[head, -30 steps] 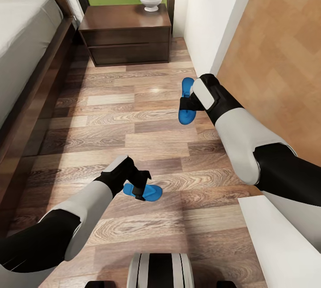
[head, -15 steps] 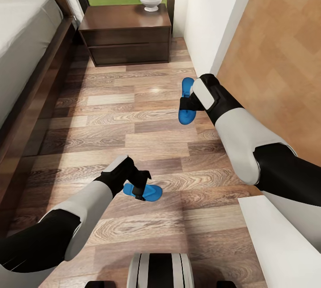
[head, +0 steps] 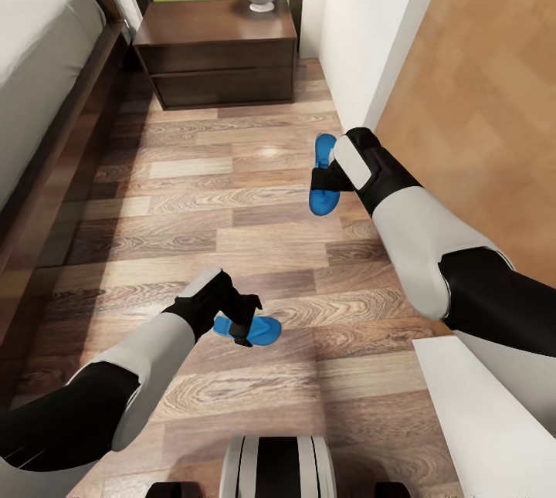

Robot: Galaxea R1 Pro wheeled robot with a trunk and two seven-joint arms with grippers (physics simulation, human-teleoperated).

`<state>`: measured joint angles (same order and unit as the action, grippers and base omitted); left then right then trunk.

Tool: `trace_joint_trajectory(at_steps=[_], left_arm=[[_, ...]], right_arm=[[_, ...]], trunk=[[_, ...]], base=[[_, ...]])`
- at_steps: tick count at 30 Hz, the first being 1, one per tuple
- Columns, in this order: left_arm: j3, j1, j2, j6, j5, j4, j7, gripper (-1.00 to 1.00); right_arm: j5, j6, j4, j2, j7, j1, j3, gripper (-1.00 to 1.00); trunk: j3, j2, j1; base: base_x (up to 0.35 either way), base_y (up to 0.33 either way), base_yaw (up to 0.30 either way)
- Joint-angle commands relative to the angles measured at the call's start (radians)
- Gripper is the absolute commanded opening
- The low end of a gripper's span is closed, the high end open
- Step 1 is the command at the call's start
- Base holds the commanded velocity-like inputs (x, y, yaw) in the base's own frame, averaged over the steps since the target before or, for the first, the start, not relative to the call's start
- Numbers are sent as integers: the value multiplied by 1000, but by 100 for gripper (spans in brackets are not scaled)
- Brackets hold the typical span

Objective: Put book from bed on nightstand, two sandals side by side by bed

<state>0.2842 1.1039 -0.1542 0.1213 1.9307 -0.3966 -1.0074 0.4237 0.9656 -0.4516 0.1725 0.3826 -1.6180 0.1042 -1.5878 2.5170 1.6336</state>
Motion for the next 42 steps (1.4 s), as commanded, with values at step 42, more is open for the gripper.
trace_joint_trajectory(at_steps=[42], left_arm=[[6,1,2,9,-32,0,41,100]], right_arm=[[9,2,-1,-1,9,0,8,-100]], trunk=[[-28,2,3]], base=[[40,0,0]])
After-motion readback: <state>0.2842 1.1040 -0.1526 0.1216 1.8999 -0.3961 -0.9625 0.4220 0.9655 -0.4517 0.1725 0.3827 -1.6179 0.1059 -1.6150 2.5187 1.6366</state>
